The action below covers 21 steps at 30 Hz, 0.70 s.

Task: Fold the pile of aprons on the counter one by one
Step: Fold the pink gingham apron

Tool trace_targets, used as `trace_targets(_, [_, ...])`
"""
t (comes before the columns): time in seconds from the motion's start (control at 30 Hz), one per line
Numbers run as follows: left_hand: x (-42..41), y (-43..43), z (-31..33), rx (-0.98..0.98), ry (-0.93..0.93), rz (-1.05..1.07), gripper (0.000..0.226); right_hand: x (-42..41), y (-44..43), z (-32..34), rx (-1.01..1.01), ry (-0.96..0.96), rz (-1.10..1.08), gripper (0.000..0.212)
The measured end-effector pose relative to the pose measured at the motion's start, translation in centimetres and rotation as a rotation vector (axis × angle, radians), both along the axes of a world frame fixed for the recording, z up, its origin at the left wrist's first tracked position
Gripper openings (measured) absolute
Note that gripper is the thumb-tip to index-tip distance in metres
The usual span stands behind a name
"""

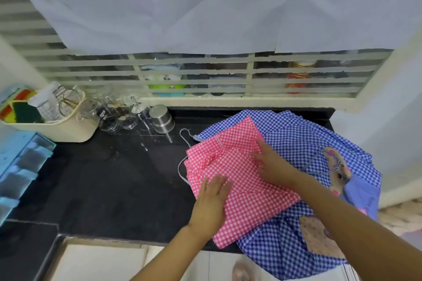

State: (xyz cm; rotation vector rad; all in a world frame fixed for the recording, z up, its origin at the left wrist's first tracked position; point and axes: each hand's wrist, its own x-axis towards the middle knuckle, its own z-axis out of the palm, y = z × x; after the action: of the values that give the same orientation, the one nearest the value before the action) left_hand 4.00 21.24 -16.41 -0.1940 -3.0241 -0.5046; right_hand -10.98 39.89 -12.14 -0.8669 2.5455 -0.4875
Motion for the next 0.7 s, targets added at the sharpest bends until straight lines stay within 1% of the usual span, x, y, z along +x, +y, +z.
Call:
trace_targets(0.03, [0.1, 0.2, -0.1, -0.062, -0.155, 0.018, 0.072, 0.2, 0.3, 0.5, 0.027, 0.026, 0.057, 0.069])
trace_targets(0.1, [-0.4, 0.1, -0.1, -0.145, -0.487, 0.038, 0.075, 1.1, 1.0, 0.7, 0.150, 0.132, 0.310, 0.085])
trace_targets(0.13, [-0.9, -0.1, 0.0, -0.171, -0.550, 0.016, 0.077, 1.6, 1.6, 0.7, 0.232, 0.152, 0.442, 0.090])
trace_targets(0.17, [-1.3, -0.1, 0.2, -0.182, -0.571, -0.009, 0.079, 2.1, 2.4, 0.3, 0.322, 0.151, 0.543, 0.094])
trace_targets(0.2, [-1.7, -0.3, 0.3, -0.181, -0.580, -0.032, 0.080, 2.3, 3.3, -0.2, 0.403, 0.147, 0.597, 0.095])
trace_targets(0.27, [-2.1, -0.9, 0.3, -0.170, -0.615, -0.089, 0.082, 2.3, 5.3, -1.1, 0.475, 0.124, 0.596, 0.096])
trace_targets(0.37, [-2.1, -2.0, -0.1, -0.128, -0.617, -0.154, 0.085, 1.6, 6.7, -1.6, 0.424, 0.128, 0.547, 0.084])
trace_targets(0.5, [-1.3, -3.4, -0.3, -0.150, -0.521, -0.232, 0.089, 1.0, 6.2, -1.3, 0.379, 0.103, 0.499, 0.065])
trace_targets(0.6, [0.5, -4.5, -0.6, -0.110, -0.453, -0.283, 0.091, 0.7, 5.9, -0.3, 0.374, 0.055, 0.455, 0.059])
trace_targets(0.7, [2.2, -5.4, -0.8, -0.052, -0.459, -0.295, 0.094, 0.6, 5.5, 1.0, 0.317, -0.032, 0.384, 0.053])
